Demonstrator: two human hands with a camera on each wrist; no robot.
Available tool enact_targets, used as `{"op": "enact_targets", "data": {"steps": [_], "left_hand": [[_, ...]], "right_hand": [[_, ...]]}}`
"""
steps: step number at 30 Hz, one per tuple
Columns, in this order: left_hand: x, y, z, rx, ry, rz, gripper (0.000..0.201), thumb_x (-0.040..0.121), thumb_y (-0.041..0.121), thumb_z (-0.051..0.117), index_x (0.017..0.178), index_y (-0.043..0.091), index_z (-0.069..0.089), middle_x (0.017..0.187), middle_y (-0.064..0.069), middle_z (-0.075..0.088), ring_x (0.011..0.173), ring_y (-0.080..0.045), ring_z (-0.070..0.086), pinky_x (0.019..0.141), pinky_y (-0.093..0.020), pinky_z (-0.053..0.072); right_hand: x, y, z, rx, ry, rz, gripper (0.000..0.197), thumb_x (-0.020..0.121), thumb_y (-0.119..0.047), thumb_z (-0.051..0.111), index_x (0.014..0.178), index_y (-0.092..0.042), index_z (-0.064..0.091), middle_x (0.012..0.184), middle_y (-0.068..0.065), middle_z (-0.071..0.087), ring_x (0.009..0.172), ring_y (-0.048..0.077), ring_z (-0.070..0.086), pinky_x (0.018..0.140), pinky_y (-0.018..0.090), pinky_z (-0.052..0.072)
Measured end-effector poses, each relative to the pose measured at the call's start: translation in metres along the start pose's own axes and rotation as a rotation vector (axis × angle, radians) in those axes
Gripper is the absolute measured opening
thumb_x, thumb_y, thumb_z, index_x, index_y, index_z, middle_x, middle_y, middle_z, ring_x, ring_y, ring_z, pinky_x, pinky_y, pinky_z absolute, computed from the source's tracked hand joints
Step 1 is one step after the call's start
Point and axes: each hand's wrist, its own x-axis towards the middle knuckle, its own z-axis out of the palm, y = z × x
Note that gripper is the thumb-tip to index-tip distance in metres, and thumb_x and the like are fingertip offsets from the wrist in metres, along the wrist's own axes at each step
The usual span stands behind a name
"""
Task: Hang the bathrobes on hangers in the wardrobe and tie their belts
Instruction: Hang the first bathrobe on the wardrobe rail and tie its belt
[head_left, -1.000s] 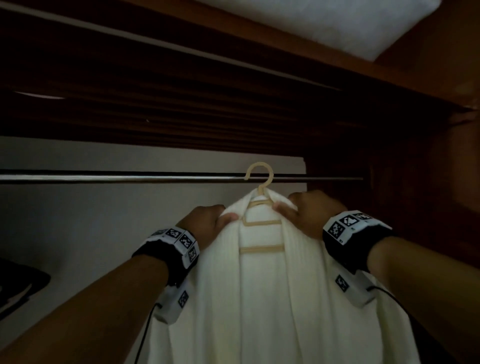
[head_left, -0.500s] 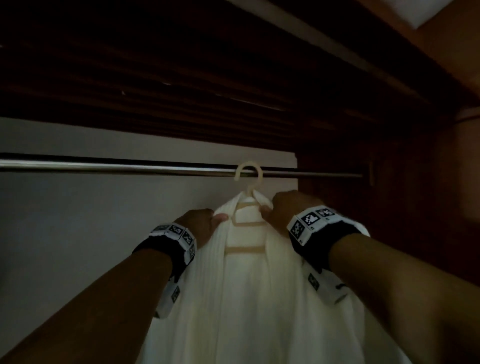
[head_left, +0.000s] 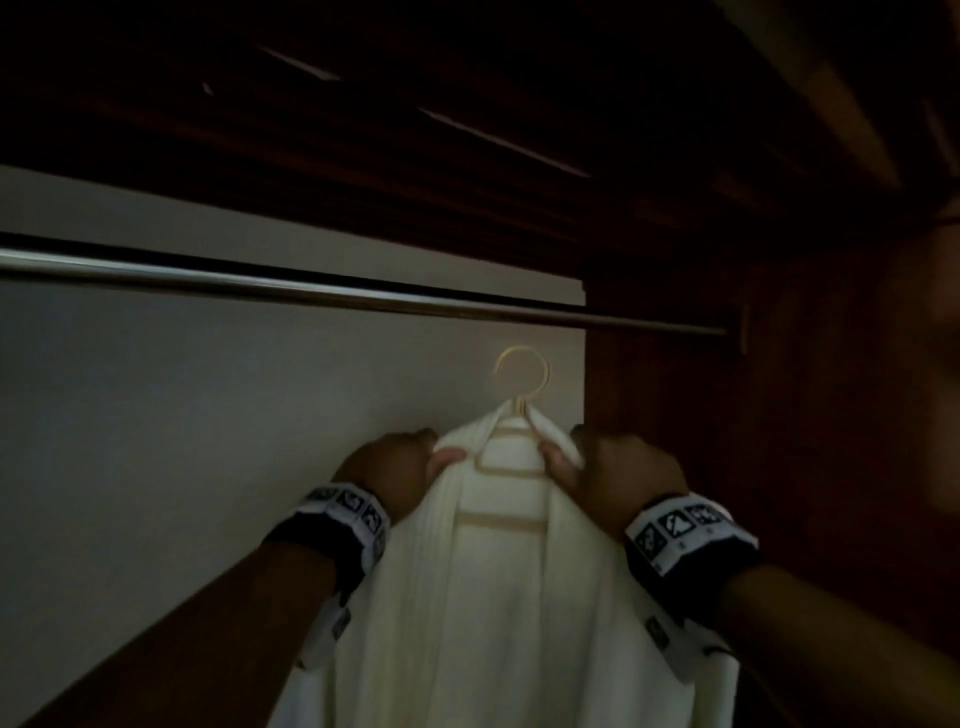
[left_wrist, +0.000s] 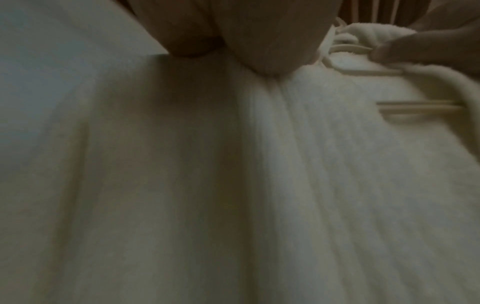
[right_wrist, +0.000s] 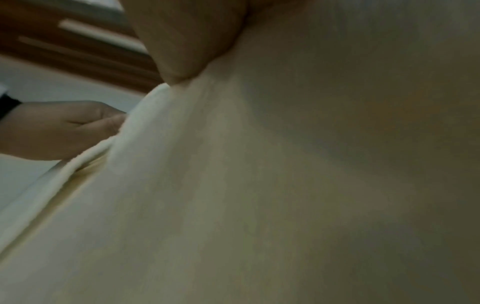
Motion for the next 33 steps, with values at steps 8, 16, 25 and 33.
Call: {"op": "enact_targets", "data": {"steps": [8,16,25,33], "left_hand": [[0.042,0.052,-0.046,-0.104,0.055,0.102,0.064,0.095,0.059,0.025,0.111,0.007,0.058,0.110,-0.014,0.063,0.095,-0.027,0.060,0.081,-0.030,0.047],[0.074,0.057,-0.021,-0.257,-0.001,0.007,0.062,0.098,0.055,0.027,0.118,0.006,0.060,0.121,-0.013,0.061,0.107,-0.025,0.057,0.081,-0.022,0.036],[0.067,0.065,0.021,-0.265,0.041,-0.061,0.061,0.096,0.058,0.027,0.107,0.009,0.062,0.109,-0.012,0.065,0.087,-0.020,0.055,0.074,-0.024,0.038],[0.074,0.092,0.008,-0.033,0.102,0.006,0.058,0.099,0.051,0.023,0.106,0.007,0.061,0.110,-0.013,0.065,0.096,-0.024,0.060,0.073,-0.024,0.036]], "right_hand": [[0.023,0.029,-0.084,-0.069,0.039,0.112,0.057,0.088,-0.070,0.031,0.096,-0.025,0.064,0.082,0.001,0.060,0.075,0.022,0.059,0.069,0.033,0.049],[0.064,0.025,-0.093,-0.152,-0.058,0.021,0.042,0.089,-0.058,0.046,0.108,-0.025,0.064,0.105,0.001,0.065,0.095,0.022,0.062,0.078,0.033,0.051],[0.073,0.067,-0.039,-0.141,-0.100,-0.052,0.050,0.094,-0.060,0.035,0.117,-0.023,0.059,0.114,0.005,0.063,0.102,0.025,0.061,0.076,0.032,0.045],[0.083,0.107,0.010,0.161,-0.079,-0.059,0.056,0.093,-0.060,0.039,0.131,-0.020,0.048,0.122,0.008,0.060,0.106,0.027,0.059,0.088,0.037,0.050]]}}
